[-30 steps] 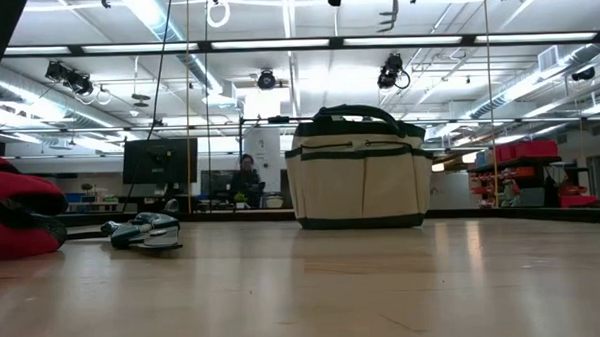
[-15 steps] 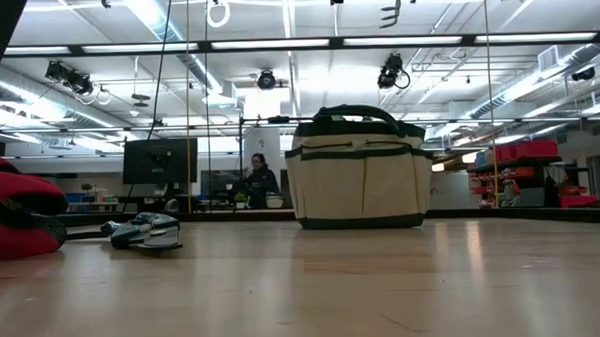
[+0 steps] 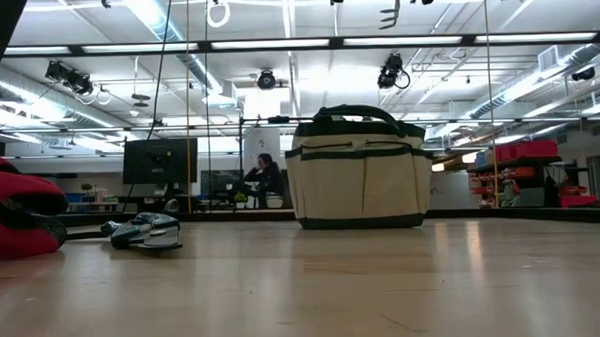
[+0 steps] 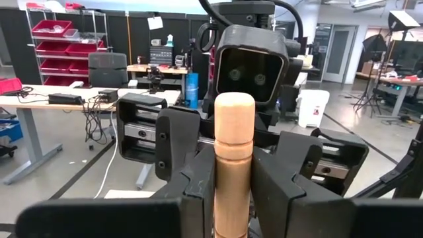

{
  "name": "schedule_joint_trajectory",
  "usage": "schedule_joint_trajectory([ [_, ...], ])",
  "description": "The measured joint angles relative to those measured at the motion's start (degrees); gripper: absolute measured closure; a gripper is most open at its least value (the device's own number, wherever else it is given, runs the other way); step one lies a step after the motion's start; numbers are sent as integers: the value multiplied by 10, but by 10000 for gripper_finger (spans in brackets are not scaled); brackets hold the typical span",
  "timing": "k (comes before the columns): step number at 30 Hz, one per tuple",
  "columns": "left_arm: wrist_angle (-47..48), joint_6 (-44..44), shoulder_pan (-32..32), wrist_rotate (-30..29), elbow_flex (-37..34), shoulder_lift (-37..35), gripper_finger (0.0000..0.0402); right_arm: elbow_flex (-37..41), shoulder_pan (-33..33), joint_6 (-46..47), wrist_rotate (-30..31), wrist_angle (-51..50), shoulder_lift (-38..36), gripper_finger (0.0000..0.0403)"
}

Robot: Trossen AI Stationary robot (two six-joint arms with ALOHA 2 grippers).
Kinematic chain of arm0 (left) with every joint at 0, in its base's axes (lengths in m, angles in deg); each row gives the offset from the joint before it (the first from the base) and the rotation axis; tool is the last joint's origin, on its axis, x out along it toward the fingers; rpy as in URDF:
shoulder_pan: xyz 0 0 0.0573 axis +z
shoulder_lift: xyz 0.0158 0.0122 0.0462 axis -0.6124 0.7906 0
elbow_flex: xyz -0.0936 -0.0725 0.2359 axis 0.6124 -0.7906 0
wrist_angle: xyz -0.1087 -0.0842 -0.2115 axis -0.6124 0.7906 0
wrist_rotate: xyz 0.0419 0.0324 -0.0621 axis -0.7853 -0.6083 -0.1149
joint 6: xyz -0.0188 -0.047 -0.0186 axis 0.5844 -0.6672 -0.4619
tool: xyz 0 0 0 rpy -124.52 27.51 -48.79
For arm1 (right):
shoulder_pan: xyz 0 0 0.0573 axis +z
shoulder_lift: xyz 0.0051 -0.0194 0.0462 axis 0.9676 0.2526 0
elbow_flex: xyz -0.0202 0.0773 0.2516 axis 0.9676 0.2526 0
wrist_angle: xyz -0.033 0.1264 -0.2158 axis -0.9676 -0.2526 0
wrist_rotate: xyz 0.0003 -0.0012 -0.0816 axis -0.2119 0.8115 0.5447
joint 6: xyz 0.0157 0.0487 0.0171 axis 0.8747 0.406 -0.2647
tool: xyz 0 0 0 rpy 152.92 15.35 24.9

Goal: Pick & Place Garden tools in Gardening bag
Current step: Put the brown hand rake into the gardening bag

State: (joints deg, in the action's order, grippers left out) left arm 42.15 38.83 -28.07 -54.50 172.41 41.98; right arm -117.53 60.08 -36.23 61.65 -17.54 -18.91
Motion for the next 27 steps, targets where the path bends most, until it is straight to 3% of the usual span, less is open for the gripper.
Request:
schedule_joint_trajectory([
  [17, 8, 19, 0, 0, 0, 0, 315, 0, 0, 6, -1, -8, 0, 327],
  [27, 20, 34, 0, -4, 0, 0, 311, 0, 0, 1, 0, -16, -1, 335],
])
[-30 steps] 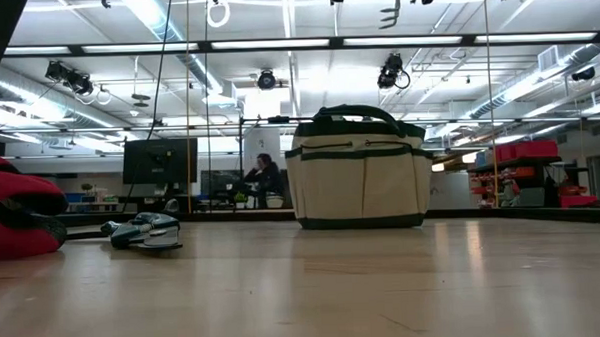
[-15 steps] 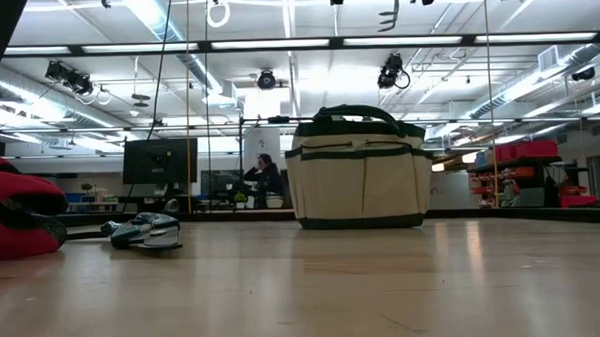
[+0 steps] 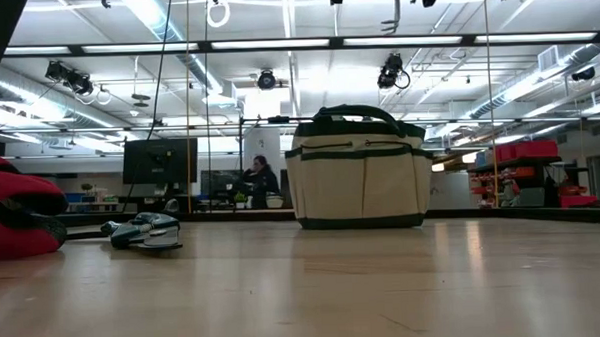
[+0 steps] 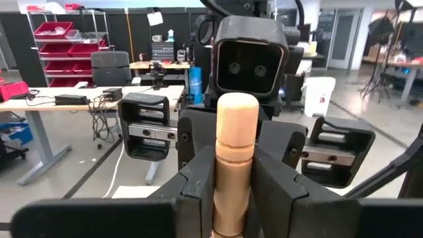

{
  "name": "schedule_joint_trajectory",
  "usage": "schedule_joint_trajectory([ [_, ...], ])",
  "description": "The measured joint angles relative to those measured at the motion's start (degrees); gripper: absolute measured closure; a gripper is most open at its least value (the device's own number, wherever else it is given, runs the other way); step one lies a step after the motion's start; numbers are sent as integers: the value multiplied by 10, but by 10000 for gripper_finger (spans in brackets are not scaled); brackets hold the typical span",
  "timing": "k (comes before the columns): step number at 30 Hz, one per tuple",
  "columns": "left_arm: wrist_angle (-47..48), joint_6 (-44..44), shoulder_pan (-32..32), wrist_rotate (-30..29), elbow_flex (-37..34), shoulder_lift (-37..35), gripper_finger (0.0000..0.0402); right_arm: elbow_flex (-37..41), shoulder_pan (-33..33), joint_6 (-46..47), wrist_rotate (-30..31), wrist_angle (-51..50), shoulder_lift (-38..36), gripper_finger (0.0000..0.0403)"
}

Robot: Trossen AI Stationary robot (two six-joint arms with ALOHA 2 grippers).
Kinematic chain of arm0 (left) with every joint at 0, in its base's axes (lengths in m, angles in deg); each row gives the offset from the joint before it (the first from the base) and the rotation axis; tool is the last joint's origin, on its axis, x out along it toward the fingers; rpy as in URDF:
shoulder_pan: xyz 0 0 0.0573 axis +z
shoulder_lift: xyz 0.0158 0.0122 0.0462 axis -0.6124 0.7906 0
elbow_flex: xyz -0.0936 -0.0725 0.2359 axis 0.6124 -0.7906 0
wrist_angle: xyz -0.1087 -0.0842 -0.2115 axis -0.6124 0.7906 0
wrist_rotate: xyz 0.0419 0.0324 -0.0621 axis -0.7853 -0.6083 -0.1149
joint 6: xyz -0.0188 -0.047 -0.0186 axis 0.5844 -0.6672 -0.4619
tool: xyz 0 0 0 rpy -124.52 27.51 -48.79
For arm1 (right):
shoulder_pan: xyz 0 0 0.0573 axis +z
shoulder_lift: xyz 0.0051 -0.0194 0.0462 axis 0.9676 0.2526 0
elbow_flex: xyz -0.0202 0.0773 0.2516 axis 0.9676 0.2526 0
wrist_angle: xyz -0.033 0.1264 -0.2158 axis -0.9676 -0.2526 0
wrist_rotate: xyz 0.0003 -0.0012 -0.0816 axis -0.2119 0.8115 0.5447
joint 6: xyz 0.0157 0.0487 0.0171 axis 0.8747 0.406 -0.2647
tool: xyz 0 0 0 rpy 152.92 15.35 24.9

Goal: Pick & Place Garden tools in Gardening bag
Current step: Put the brown hand rake into the gardening bag

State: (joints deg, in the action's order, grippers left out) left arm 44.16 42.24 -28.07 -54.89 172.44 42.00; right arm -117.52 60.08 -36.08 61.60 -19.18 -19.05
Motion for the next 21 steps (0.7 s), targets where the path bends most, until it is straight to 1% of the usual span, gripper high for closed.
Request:
schedule_joint_trajectory([
  [4, 9, 4, 0, -13, 0, 0, 294, 0, 0, -7, 3, -2, 0, 340],
  [10, 23, 5, 1, -33, 0, -7, 229, 0, 0, -8, 3, -4, -1, 339],
  [15, 64, 8, 3, -49, 0, -32, 173, 0, -2, -12, 0, -7, -1, 340],
  [18, 83, 16, 3, -50, 0, -49, 150, 0, -8, -13, -1, -7, -1, 340],
  [21, 94, 23, 3, -57, 0, -69, 137, 17, -16, -12, 0, 14, -2, 340],
])
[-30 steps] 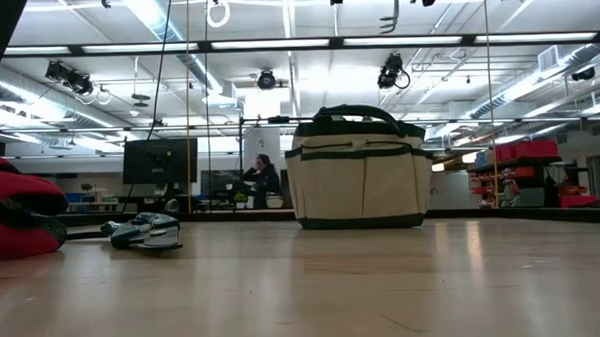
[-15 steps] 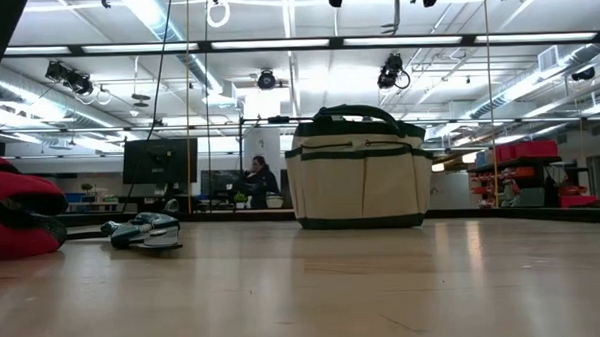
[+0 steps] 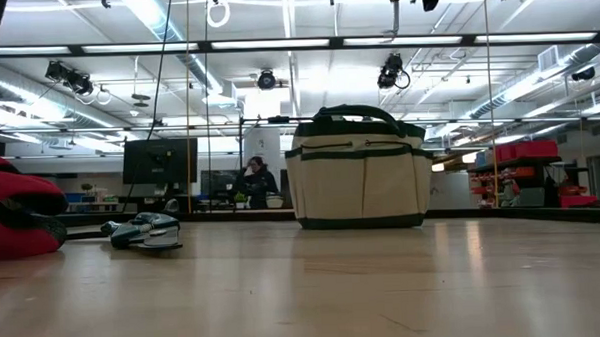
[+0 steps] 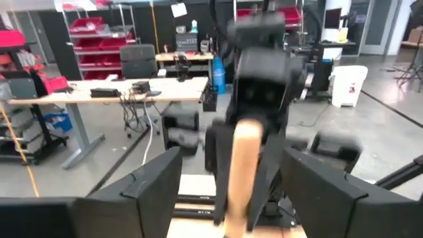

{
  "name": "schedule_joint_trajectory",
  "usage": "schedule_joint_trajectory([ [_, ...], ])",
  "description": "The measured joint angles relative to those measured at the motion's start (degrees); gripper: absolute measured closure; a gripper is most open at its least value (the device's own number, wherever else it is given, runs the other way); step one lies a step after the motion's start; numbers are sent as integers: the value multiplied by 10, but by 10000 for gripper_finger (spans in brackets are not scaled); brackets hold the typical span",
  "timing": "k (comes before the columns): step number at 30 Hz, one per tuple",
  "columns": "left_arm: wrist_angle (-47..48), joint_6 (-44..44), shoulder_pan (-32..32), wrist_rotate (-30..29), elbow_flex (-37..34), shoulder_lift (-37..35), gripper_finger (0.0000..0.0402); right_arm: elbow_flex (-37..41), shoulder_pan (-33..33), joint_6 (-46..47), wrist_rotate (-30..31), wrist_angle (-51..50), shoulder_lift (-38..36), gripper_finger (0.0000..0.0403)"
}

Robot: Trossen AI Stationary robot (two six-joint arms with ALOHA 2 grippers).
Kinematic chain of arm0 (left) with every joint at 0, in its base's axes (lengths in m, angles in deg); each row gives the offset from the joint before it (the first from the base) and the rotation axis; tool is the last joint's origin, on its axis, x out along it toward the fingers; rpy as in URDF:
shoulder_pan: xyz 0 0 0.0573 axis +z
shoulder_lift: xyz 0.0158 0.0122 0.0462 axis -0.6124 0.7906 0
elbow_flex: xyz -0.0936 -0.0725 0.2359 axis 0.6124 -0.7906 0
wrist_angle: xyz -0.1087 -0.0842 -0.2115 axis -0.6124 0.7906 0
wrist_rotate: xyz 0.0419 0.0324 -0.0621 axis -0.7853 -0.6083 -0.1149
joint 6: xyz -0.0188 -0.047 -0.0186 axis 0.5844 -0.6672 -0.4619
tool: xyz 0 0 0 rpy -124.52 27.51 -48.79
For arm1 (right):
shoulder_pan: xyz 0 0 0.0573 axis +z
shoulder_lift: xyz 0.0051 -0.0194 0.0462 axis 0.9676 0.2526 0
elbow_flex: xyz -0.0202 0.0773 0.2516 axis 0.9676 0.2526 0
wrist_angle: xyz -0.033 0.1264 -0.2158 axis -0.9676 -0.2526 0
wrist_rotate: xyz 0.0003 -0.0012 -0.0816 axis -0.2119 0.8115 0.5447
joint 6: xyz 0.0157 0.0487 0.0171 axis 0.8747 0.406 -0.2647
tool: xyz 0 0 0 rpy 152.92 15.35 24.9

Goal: Pick & Place Garden tools in Gardening bag
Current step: Put the brown hand rake into the gardening bag

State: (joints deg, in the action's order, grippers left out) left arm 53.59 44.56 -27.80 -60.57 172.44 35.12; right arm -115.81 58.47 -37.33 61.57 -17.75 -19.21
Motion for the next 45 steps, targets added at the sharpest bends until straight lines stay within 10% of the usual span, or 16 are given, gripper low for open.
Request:
schedule_joint_trajectory([
  [27, 89, 16, 0, -32, 0, -42, 134, 285, -114, 70, 2, 333, 1, 340],
  [45, 88, 16, 0, -32, 0, -42, 134, 306, -114, 93, -9, 429, 77, 340],
])
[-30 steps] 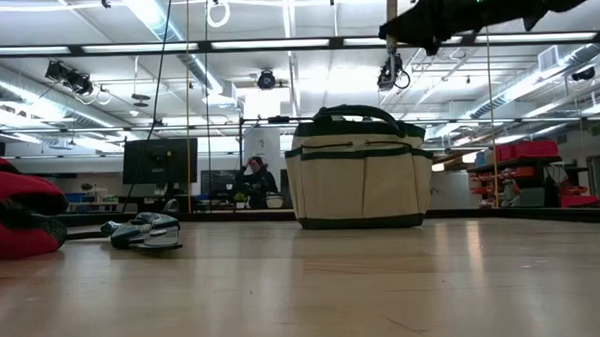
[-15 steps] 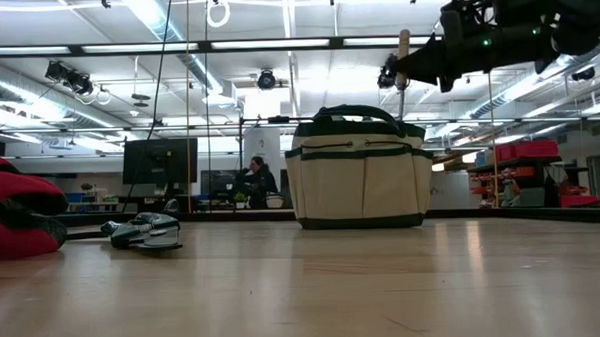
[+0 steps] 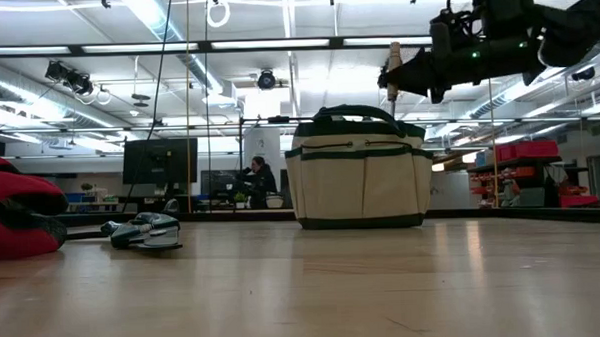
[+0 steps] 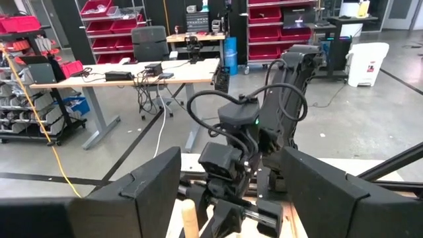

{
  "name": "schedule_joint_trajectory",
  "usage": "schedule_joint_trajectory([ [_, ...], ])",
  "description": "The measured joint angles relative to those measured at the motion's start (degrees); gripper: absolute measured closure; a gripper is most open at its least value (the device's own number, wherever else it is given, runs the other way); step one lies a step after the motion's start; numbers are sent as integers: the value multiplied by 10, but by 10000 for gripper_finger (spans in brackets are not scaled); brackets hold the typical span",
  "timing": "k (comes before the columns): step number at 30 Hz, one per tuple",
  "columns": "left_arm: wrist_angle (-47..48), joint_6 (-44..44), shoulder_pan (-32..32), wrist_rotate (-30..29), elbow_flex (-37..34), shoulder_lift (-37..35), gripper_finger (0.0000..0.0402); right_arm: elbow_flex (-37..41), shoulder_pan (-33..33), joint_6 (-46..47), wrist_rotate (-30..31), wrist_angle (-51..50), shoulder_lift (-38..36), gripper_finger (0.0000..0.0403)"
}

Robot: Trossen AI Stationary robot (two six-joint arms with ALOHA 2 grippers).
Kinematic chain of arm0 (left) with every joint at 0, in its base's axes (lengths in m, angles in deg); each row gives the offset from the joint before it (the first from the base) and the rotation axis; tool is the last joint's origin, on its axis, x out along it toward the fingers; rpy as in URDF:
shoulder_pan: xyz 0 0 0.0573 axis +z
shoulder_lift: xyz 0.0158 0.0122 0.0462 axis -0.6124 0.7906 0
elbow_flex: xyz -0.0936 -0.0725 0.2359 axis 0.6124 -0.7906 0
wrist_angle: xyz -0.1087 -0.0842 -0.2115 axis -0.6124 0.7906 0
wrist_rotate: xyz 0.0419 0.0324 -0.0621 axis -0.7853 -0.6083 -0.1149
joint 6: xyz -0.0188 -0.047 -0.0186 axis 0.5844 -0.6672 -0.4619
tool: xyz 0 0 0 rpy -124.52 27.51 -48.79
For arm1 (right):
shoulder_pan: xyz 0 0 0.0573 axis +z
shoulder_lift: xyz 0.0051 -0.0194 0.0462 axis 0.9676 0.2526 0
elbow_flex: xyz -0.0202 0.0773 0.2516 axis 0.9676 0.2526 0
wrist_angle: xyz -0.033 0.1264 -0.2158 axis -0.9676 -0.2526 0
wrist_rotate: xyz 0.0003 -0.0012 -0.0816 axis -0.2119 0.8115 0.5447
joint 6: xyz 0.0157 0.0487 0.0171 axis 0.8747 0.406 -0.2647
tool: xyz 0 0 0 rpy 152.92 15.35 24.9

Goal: Pick & Place Garden tools in Gardening bag
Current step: Put the brown hand rake into the gardening bag

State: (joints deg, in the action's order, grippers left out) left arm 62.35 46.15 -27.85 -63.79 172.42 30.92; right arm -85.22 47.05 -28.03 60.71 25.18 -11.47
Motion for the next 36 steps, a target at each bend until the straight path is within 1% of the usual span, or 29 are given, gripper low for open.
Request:
schedule_joint_trajectory([
  [3, 0, 0, 0, 0, 0, 0, 134, 0, 0, 7, -21, 25, 21, 340],
  [12, 12, 2, 0, 0, 0, 0, 134, 0, 0, 19, -31, 25, 54, 340],
  [27, 23, 1, 0, 0, 0, 0, 134, 0, 0, 6, -31, 2, 56, 330],
  [31, 23, 0, 0, 0, 0, 0, 134, 0, 0, 11, -32, -1, 56, 306],
  [36, 23, 0, 0, 0, 0, 0, 134, -1, 0, 17, -32, -13, 56, 249],
])
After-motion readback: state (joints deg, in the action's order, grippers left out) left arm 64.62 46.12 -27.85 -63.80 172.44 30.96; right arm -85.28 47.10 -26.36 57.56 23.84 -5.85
